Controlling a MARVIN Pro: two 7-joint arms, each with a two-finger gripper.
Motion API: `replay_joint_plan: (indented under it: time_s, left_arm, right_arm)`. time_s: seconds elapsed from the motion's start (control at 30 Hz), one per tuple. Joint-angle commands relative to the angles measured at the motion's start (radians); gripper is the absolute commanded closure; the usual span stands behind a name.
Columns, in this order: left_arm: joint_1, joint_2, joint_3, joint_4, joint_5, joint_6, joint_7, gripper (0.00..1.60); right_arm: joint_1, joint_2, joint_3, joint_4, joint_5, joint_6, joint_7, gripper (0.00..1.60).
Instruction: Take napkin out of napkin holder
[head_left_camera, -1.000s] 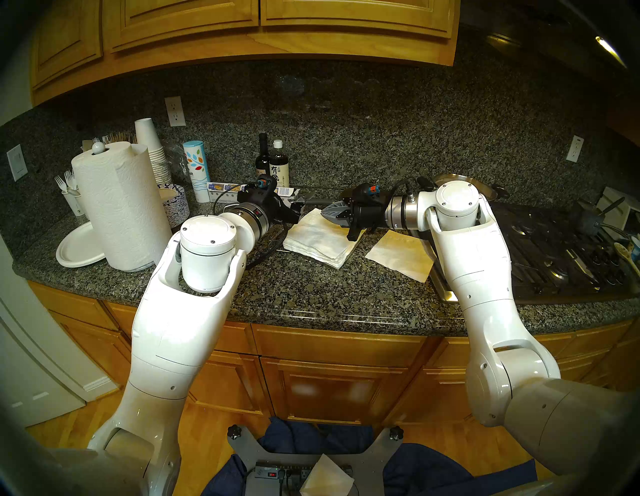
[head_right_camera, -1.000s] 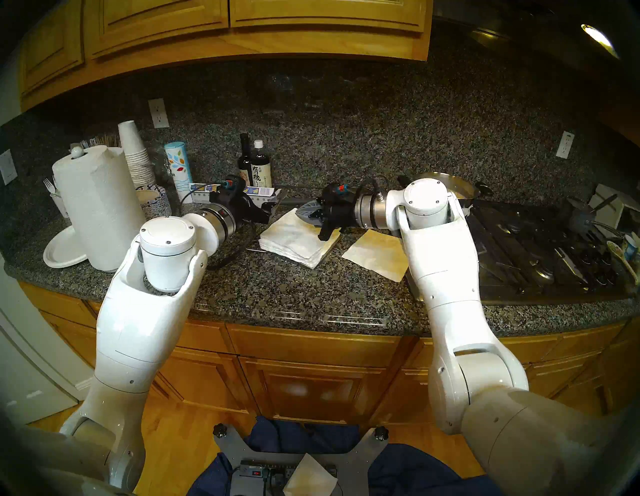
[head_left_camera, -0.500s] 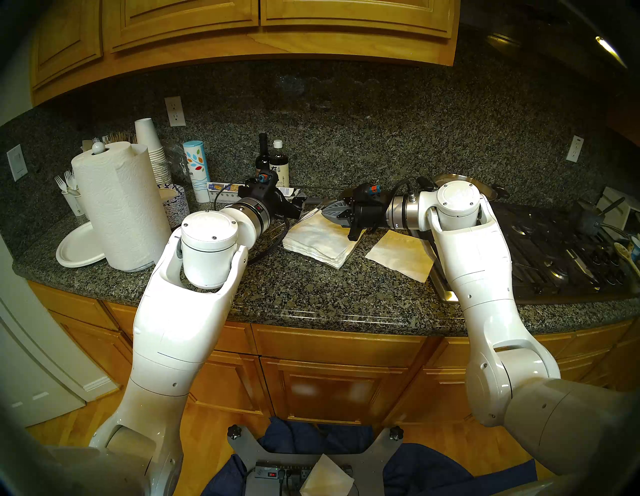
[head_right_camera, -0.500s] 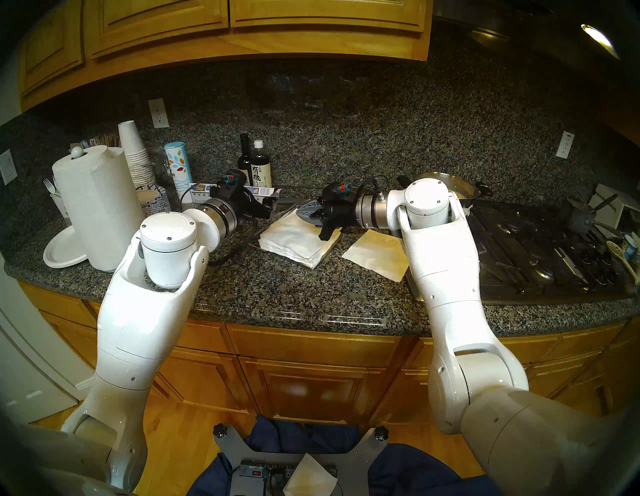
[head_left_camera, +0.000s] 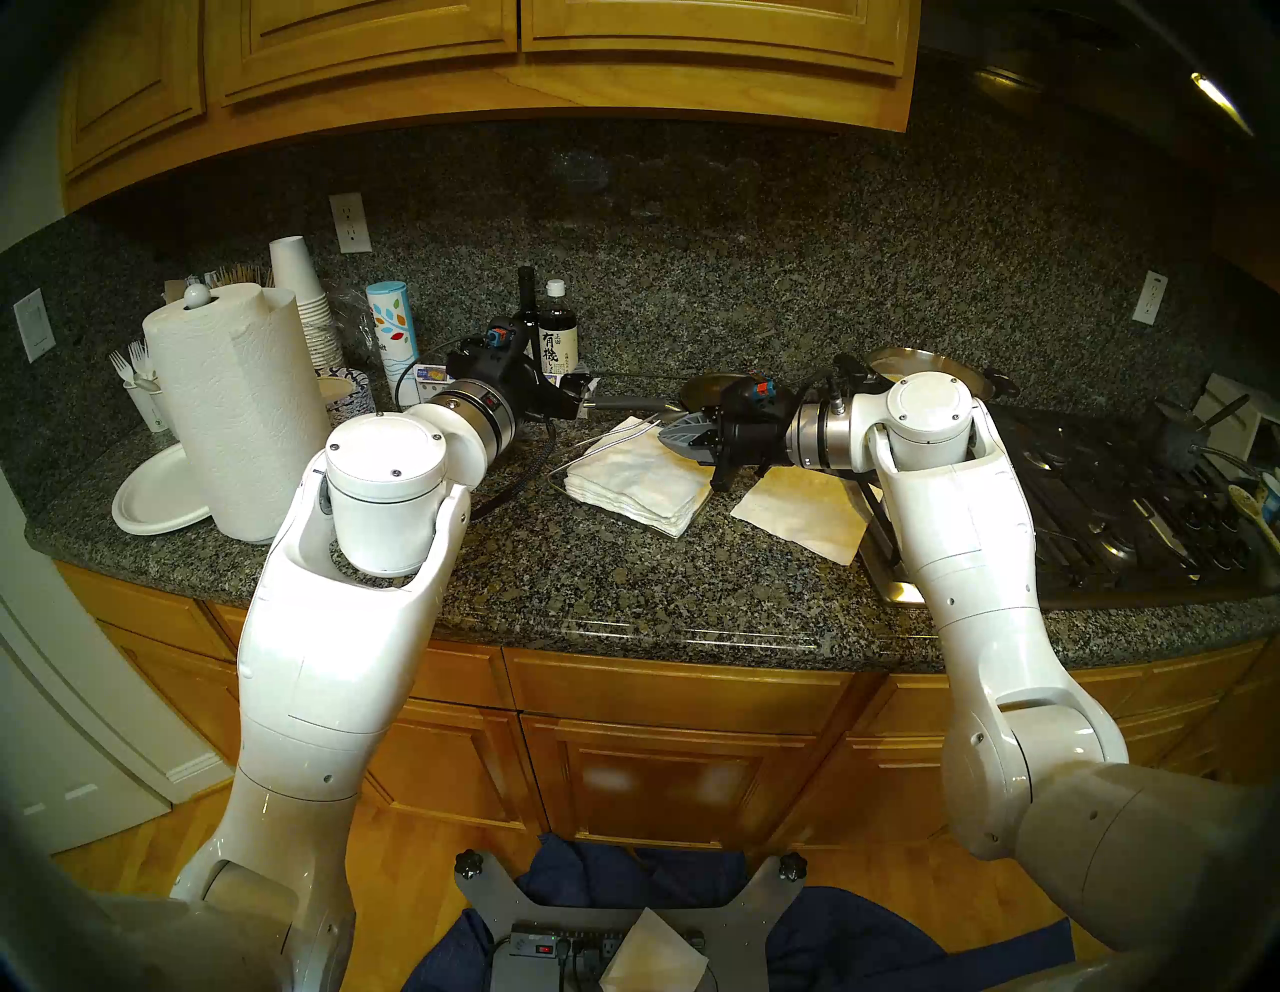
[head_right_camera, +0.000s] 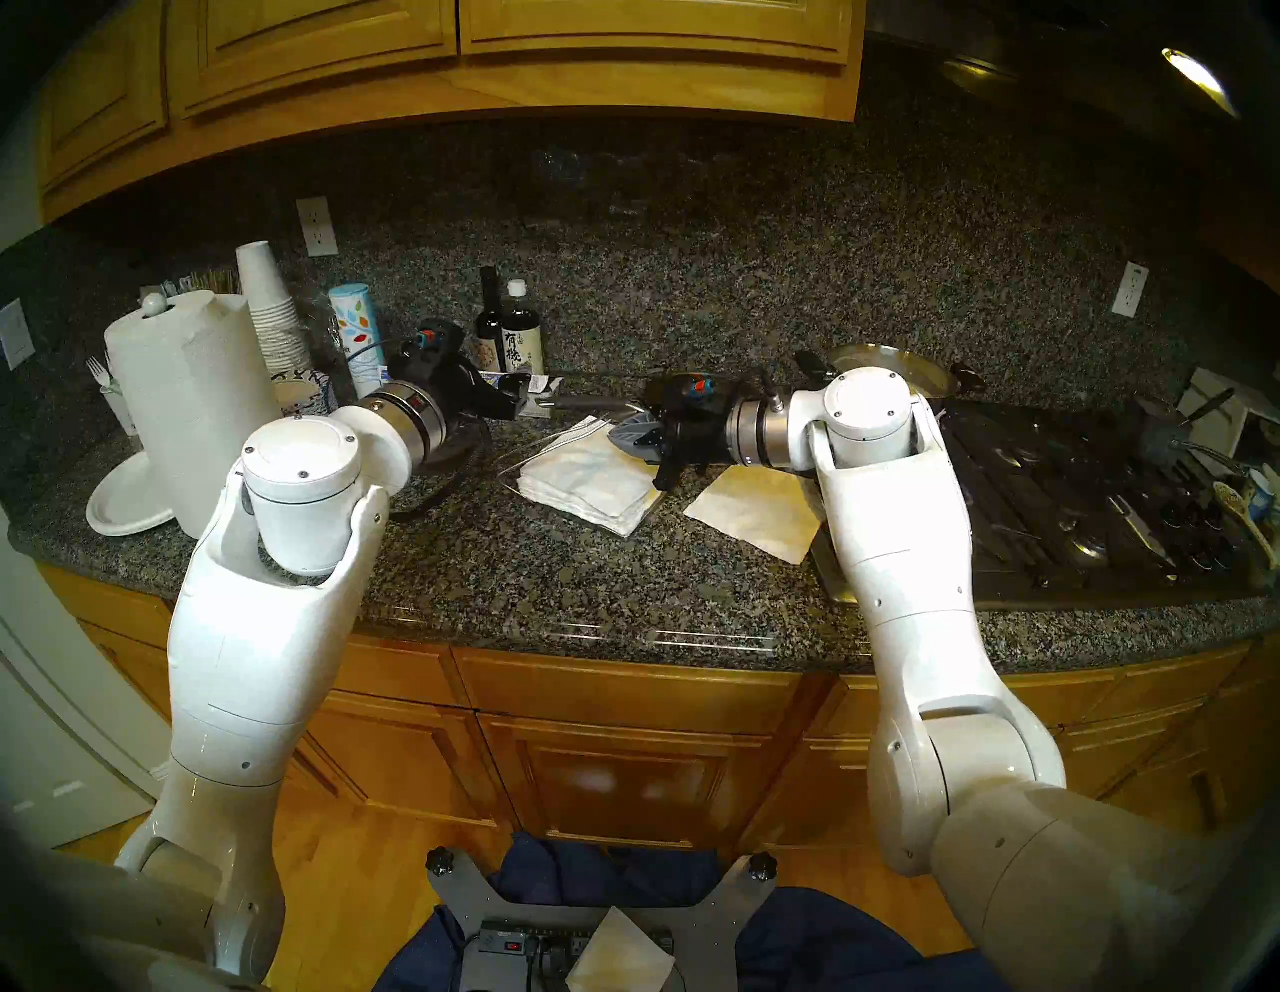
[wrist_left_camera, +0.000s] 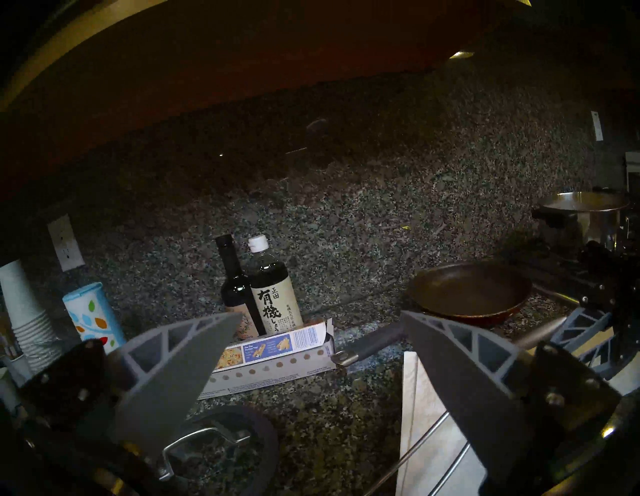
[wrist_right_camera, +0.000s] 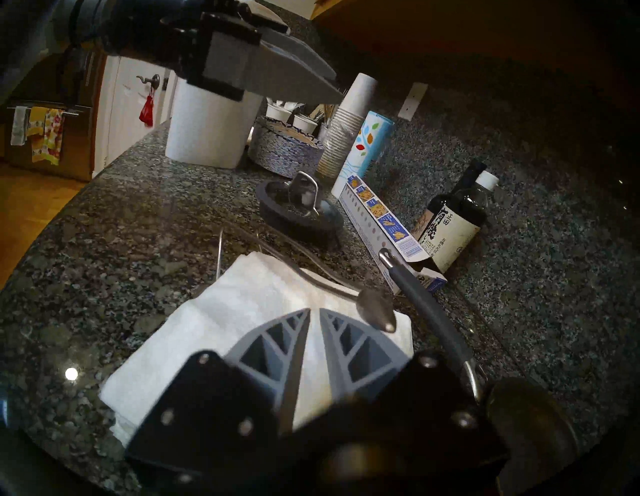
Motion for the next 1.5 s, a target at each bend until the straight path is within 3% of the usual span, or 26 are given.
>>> replay_joint_plan:
  time_s: [0.0, 0.47, 1.07, 1.23, 1.33, 1.37, 1.47]
  left_arm:
    - [-0.021, -0.002, -0.013, -0.044, -0.006, -0.010, -0.002, 0.00]
    - [-0.013, 0.015, -0.008, -0.044, -0.019, 0.001, -0.017, 0.00]
    - [0.002, 0.082, 0.009, -0.041, -0.033, 0.049, -0.098, 0.00]
    - [0.008, 0.087, 0.007, -0.040, -0.034, 0.051, -0.104, 0.00]
    - [0.010, 0.086, 0.006, -0.040, -0.036, 0.049, -0.105, 0.00]
    - [0.011, 0.086, 0.006, -0.040, -0.037, 0.048, -0.105, 0.00]
    - [0.013, 0.084, 0.005, -0.040, -0.038, 0.044, -0.105, 0.00]
  right_arm:
    - [-0.006, 0.010, 0.021, -0.063, 0.006, 0.012, -0.005, 1.04]
    - [-0.045, 0.057, 0.083, -0.174, 0.008, 0.047, -0.009, 1.02]
    - [-0.071, 0.107, 0.195, -0.290, 0.011, 0.078, -0.029, 0.94]
    - [-0.081, 0.119, 0.225, -0.309, 0.009, 0.087, -0.033, 0.81]
    - [-0.085, 0.120, 0.233, -0.318, 0.007, 0.093, -0.032, 0.51]
    - [-0.087, 0.119, 0.235, -0.320, 0.007, 0.094, -0.032, 0.35]
    - [-0.091, 0.115, 0.235, -0.325, 0.006, 0.097, -0.032, 0.19]
